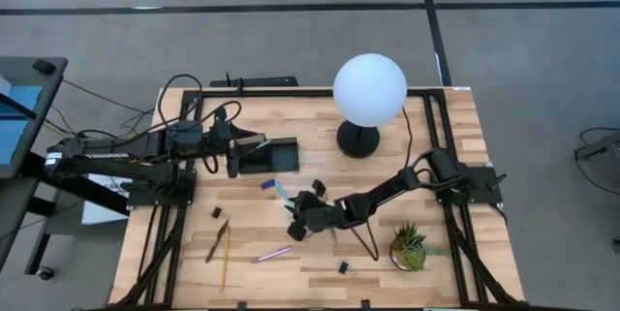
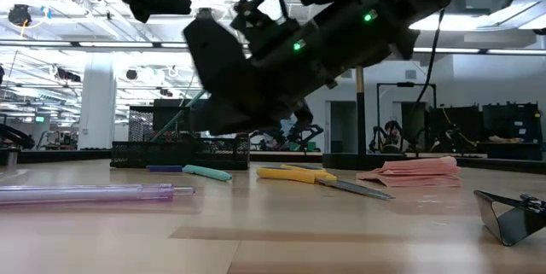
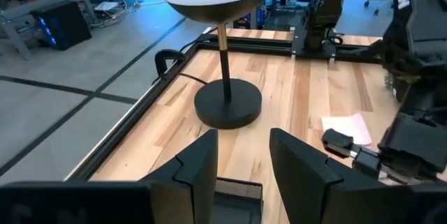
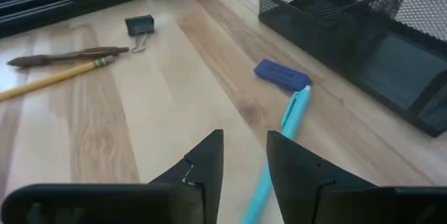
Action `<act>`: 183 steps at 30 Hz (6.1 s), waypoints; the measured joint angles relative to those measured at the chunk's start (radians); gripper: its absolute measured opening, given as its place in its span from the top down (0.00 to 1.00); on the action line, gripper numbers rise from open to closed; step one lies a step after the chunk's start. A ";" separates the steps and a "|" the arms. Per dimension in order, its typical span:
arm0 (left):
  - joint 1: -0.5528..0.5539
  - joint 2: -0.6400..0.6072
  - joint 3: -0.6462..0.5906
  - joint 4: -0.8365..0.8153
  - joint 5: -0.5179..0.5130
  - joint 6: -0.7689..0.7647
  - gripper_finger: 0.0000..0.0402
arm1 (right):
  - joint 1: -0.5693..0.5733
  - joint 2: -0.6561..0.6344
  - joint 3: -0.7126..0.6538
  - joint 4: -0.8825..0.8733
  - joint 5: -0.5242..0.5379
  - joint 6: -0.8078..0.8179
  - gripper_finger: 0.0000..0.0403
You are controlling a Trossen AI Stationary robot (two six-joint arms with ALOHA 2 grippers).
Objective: Pick and place office supplies into organizer
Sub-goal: Put the blue pen into the black desk organizer
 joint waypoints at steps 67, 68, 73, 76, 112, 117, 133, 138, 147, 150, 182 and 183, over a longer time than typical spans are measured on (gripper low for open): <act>0.000 0.000 -0.018 -0.131 -0.003 -0.039 0.69 | 0.042 0.138 0.053 -0.097 0.243 0.065 0.51; 0.000 0.000 -0.028 -0.130 -0.003 -0.039 0.69 | 0.038 0.138 0.054 -0.094 0.236 0.075 0.51; 0.000 0.001 -0.059 -0.122 -0.010 -0.039 0.69 | 0.032 0.139 0.052 -0.032 0.217 -0.028 0.54; 0.000 0.001 -0.065 -0.119 -0.031 -0.039 0.69 | 0.042 0.134 0.052 0.045 0.198 -0.084 0.56; 0.000 0.000 -0.065 -0.095 -0.052 -0.056 0.69 | 0.043 0.124 -0.058 -0.071 0.215 0.102 0.59; 0.000 0.000 -0.065 -0.096 -0.053 -0.076 0.69 | 0.074 0.124 -0.056 -0.085 0.212 0.092 0.59; 0.000 0.000 -0.065 -0.095 -0.066 -0.094 0.69 | -0.064 0.116 -0.022 -0.056 -0.034 0.071 0.74; 0.000 0.000 -0.065 -0.095 -0.066 -0.098 0.69 | -0.079 0.116 -0.022 -0.050 -0.039 0.080 0.91; 0.000 0.000 -0.065 -0.095 -0.066 -0.093 0.69 | -0.083 0.117 -0.025 0.010 -0.064 0.082 0.98; 0.000 0.000 -0.065 -0.095 -0.066 -0.093 0.69 | -0.083 0.117 -0.017 0.026 -0.079 0.025 0.99; 0.000 0.000 -0.065 -0.107 -0.047 -0.115 0.69 | 0.032 0.159 0.061 -0.098 -0.020 0.153 0.66; 0.000 0.000 -0.065 -0.109 -0.047 -0.116 0.69 | 0.033 0.159 0.059 -0.101 -0.018 0.184 0.66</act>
